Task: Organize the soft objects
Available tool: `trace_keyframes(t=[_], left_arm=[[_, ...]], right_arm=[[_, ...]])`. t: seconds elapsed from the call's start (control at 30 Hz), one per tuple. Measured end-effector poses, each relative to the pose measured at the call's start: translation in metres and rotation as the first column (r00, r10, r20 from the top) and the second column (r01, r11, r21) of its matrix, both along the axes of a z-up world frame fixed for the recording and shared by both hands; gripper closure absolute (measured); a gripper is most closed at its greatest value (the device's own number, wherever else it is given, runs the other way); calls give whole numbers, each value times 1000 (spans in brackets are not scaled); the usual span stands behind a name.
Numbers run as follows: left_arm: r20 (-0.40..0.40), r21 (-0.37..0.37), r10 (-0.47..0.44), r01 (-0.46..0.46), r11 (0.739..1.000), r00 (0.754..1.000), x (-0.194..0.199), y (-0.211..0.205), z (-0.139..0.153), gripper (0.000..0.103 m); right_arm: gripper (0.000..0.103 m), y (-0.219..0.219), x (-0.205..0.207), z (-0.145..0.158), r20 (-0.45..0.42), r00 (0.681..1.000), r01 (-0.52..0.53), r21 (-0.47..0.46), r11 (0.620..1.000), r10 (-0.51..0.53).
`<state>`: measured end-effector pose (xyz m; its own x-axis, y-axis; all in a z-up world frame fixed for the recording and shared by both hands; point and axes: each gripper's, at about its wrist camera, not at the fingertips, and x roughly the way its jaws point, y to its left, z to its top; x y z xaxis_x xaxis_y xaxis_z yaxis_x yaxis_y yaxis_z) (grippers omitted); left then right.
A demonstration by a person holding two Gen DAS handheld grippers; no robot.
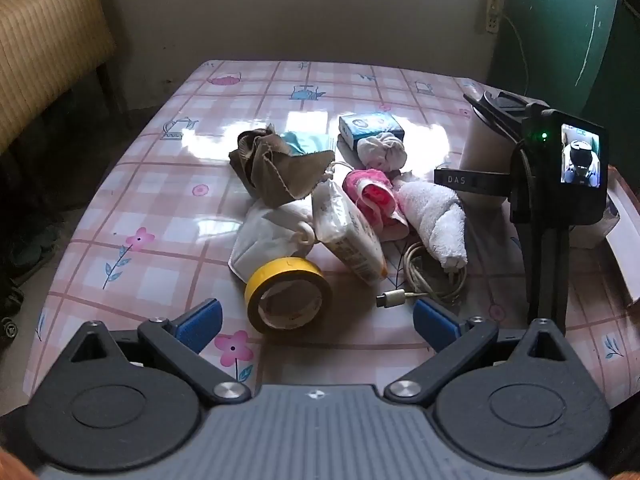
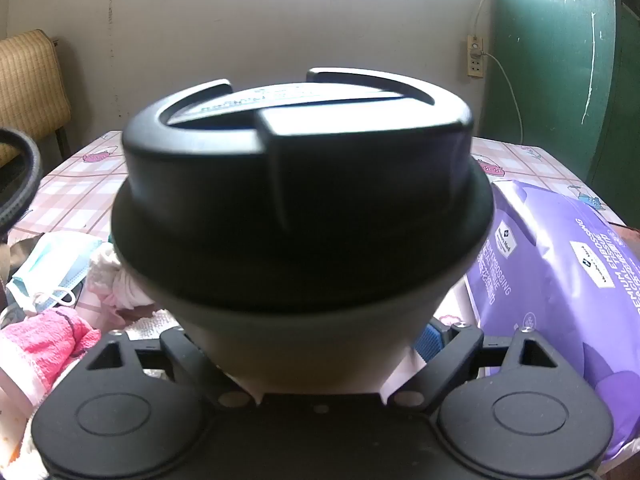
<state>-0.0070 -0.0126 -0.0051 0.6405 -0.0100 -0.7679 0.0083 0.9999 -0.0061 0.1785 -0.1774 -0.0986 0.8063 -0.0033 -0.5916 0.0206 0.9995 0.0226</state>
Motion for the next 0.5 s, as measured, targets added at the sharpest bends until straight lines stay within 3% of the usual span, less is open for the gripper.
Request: trace_keyframes(t=[0.5], left_arm=[[-35,0,80,-81,997,996,7,13,-9,0]], right_arm=[[1,0,0,0,0,1000,0,0,1000,0]])
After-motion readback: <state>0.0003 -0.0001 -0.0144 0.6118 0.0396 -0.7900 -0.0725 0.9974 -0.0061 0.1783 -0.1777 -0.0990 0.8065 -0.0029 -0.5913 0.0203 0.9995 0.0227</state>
